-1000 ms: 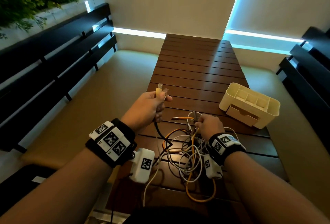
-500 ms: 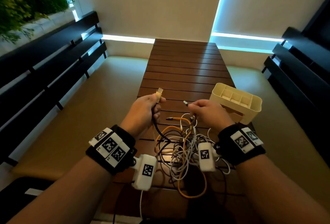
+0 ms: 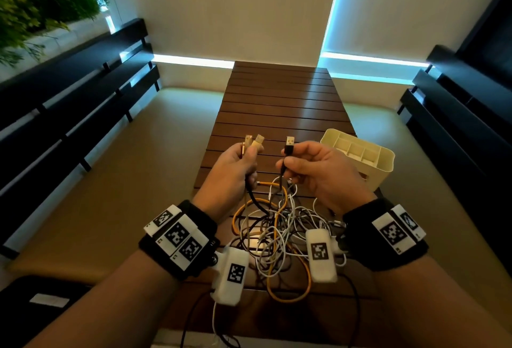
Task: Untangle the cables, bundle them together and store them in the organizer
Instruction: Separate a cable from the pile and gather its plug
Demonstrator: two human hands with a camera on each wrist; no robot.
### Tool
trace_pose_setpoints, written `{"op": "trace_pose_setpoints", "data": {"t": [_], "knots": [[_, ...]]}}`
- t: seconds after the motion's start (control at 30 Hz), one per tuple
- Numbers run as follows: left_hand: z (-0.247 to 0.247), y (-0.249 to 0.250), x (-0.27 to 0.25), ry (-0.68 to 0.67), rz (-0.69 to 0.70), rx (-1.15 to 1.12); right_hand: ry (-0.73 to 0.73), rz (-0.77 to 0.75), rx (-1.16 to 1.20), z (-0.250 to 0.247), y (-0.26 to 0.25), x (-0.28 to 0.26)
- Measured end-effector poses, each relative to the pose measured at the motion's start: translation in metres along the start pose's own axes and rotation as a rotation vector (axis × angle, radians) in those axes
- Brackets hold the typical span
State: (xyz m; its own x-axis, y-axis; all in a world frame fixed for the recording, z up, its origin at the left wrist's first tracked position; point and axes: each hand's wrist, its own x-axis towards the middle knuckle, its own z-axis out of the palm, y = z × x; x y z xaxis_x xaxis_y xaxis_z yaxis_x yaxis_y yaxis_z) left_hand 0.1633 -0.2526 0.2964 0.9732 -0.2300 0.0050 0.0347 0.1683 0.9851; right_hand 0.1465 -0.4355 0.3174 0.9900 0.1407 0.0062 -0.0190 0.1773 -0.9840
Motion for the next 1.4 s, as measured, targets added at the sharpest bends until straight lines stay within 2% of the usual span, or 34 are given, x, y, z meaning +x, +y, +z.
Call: {"op": "trace_pose_setpoints", "data": {"t": [0.2,0.37,0.53,0.77,0.87,1.03,1.17,1.27,1.4], "knots": [[0.015,0.007,-0.008,-0.099,0.106,-0.023,0.020,-0.103,-0.141,0.019,-0.005,-0.007],[0.021,0.010,-0.010,-0.145,0.110,-0.165,0.057,-0.102,-0.063,0.025,-0.003,-0.009],[0.026,0.008,-0.013,-0.167,0.128,-0.190,0.095,-0.126,-0.089,0.027,-0.001,-0.011],[0.033,0.011,-0.015,-0.080,0.210,-0.086,0.153,-0.169,-0.201,0.030,0.006,-0.014],[0.033,0.016,-0.016,0.001,0.207,-0.092,0.097,-0.129,-0.167,0.029,0.009,-0.017],[0.024,0.025,-0.012,0.122,0.224,-0.105,-0.002,-0.046,-0.371,0.027,0.030,-0.022],[0.021,0.038,-0.011,0.130,0.193,-0.328,-0.115,-0.059,-0.461,0.024,0.036,-0.026],[0.016,0.048,-0.011,0.094,0.179,-0.401,-0.169,-0.026,-0.554,0.016,0.043,-0.029],[0.010,0.044,-0.011,0.091,0.156,-0.270,-0.041,-0.112,-0.636,0.004,0.046,-0.026]]}}
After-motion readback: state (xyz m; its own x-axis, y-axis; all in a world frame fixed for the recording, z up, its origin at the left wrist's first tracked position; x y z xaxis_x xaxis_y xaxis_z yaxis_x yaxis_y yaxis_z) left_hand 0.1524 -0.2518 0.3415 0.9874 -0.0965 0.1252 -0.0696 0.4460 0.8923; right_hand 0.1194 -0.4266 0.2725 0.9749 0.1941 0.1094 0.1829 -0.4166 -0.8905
